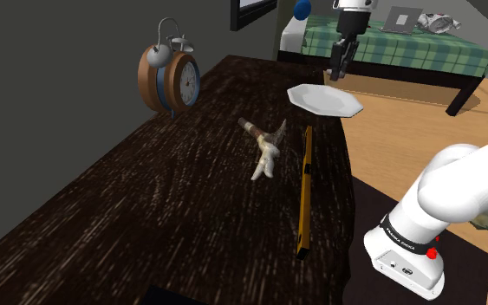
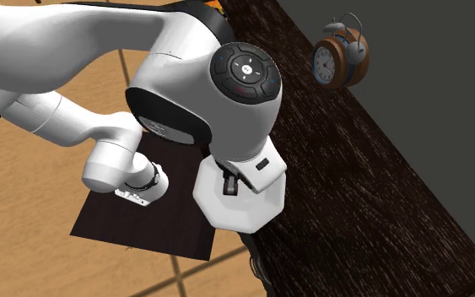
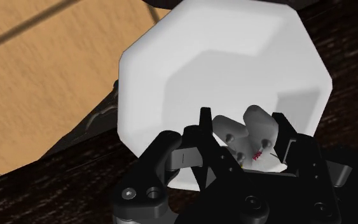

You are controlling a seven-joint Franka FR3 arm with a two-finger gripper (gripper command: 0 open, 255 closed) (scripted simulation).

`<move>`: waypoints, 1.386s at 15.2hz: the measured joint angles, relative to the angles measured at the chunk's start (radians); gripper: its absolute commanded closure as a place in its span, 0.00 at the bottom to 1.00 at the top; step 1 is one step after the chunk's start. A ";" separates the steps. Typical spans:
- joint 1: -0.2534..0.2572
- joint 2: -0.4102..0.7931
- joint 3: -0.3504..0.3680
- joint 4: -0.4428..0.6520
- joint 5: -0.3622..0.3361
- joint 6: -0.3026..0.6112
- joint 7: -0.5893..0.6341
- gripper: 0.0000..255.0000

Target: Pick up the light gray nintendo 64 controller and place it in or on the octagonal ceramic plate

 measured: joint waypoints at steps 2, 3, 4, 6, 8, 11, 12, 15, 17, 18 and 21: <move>-0.014 0.023 -0.037 0.018 -0.018 0.004 -0.048 1.00; -0.016 0.024 -0.042 0.010 -0.021 0.013 -0.054 1.00; -0.017 0.022 -0.044 -0.003 -0.022 0.025 -0.058 1.00; -0.018 0.019 -0.046 -0.031 -0.025 0.049 -0.061 1.00; -0.019 0.018 -0.048 -0.054 -0.026 0.071 -0.062 1.00; -0.021 0.011 -0.050 -0.104 -0.028 0.114 -0.064 1.00; -0.021 0.010 -0.050 -0.118 -0.028 0.128 -0.063 1.00; -0.022 0.008 -0.052 -0.156 -0.030 0.163 -0.064 1.00; -0.022 0.008 -0.052 -0.161 -0.030 0.168 -0.064 1.00; -0.022 0.008 -0.052 -0.162 -0.030 0.169 -0.064 1.00; -0.022 0.007 -0.052 -0.163 -0.030 0.170 -0.064 1.00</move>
